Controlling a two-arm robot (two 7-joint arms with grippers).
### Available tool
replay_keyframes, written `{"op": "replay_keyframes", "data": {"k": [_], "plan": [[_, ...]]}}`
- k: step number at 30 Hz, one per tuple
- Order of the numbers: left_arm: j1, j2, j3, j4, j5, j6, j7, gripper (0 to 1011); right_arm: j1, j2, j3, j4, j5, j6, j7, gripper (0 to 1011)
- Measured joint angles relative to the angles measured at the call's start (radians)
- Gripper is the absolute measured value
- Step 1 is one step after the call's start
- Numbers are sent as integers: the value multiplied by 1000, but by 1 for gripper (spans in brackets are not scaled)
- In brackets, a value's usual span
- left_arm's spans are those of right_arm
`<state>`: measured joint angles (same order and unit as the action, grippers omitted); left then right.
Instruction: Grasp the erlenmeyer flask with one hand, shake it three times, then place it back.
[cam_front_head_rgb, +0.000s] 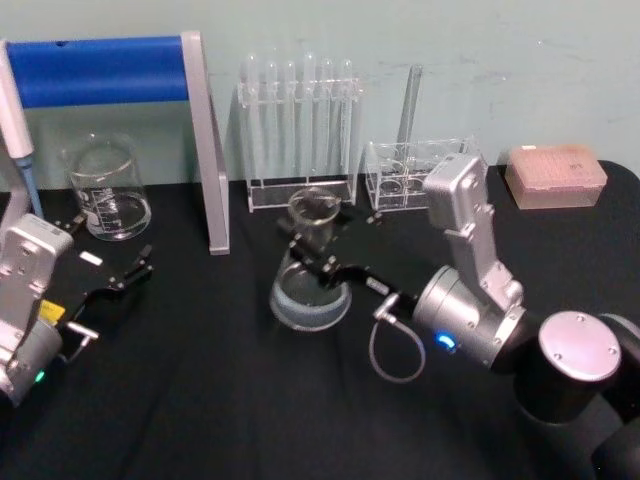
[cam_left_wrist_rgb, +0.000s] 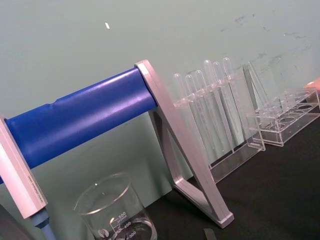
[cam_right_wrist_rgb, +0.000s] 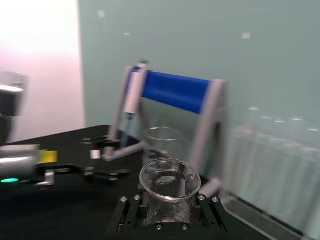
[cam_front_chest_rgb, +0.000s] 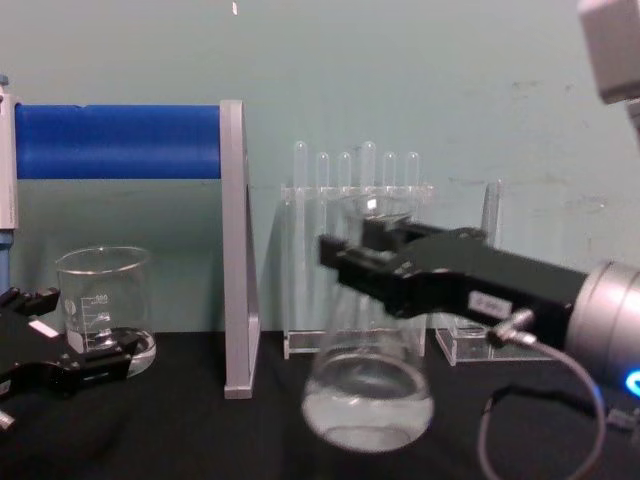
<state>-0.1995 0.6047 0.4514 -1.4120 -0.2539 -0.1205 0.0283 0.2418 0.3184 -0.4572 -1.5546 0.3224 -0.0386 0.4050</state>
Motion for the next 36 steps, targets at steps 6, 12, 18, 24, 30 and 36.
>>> {"op": "replay_keyframes", "data": {"k": [6,12,18,24,30,36], "plan": [[0,0,0,0,0,0,0,1001,8,0,62,28,-12,-11,-48,456],[0,0,0,0,0,0,0,1001,10,-1,113,44,-22,-17,-81,456],[0,0,0,0,0,0,0,1001,7,-5,159,53,-32,-21,-104,456],[0,0,0,0,0,0,0,1001,1,-10,195,59,-44,-23,-119,456],[0,0,0,0,0,0,0,1001,-5,-18,206,58,-50,-22,-114,456],[0,0,0,0,0,0,0,1001,-10,-31,191,50,-50,-17,-88,456]]}}
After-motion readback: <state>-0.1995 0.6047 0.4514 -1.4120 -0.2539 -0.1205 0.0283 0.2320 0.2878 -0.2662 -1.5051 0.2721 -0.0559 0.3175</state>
